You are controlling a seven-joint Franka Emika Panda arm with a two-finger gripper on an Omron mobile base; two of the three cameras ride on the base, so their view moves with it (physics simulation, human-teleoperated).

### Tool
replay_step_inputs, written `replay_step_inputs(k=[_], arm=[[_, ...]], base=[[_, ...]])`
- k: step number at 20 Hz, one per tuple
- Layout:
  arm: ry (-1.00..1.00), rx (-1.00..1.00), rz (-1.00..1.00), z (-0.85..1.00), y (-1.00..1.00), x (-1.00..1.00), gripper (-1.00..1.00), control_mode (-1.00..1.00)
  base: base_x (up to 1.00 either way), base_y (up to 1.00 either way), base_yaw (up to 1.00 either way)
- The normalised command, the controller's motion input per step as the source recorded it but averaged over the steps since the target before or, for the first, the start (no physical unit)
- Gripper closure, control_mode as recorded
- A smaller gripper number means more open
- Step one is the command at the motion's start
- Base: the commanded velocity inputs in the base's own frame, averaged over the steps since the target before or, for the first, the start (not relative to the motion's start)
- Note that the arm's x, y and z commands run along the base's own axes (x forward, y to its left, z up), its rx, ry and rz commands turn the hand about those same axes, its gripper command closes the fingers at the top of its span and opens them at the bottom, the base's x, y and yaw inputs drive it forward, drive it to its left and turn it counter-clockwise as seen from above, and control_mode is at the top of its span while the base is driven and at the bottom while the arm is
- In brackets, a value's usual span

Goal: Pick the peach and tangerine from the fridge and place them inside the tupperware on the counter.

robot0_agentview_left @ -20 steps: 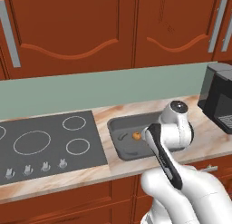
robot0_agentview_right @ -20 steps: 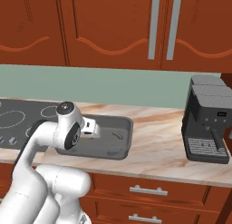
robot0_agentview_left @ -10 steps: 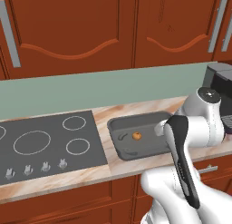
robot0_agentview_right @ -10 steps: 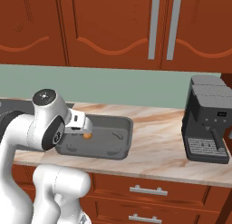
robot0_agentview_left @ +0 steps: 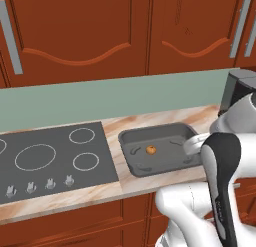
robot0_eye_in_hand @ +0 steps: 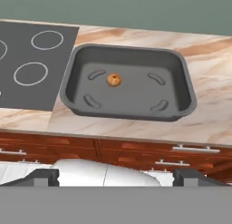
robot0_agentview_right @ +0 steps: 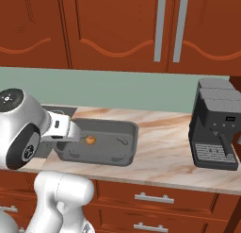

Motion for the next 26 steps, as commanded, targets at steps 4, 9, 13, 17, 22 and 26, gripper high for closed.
replay_step_inputs(k=[4, 9, 13, 17, 22, 26], arm=[[0.0, -0.01, 0.0, 0.0, 0.06, -0.24, -1.0, 1.0], [0.0, 0.0, 0.0, 0.0, 0.0, 0.0, -1.0, 1.0], [0.0, 0.0, 0.0, 0.0, 0.0, 0.0, -1.0, 1.0], [0.0, 0.0, 0.0, 0.0, 0.0, 0.0, -1.0, 1.0], [0.0, 0.0, 0.0, 0.0, 0.0, 0.0, -1.0, 1.0], [0.0, 0.0, 0.0, 0.0, 0.0, 0.0, -1.0, 1.0]], base=[[-0.75, 0.15, 0.01], [-0.98, 0.41, 0.04], [-0.71, 0.82, 0.12], [-0.09, 1.0, 0.1], [0.0, 1.0, 0.04], [0.0, 1.0, 0.04]])
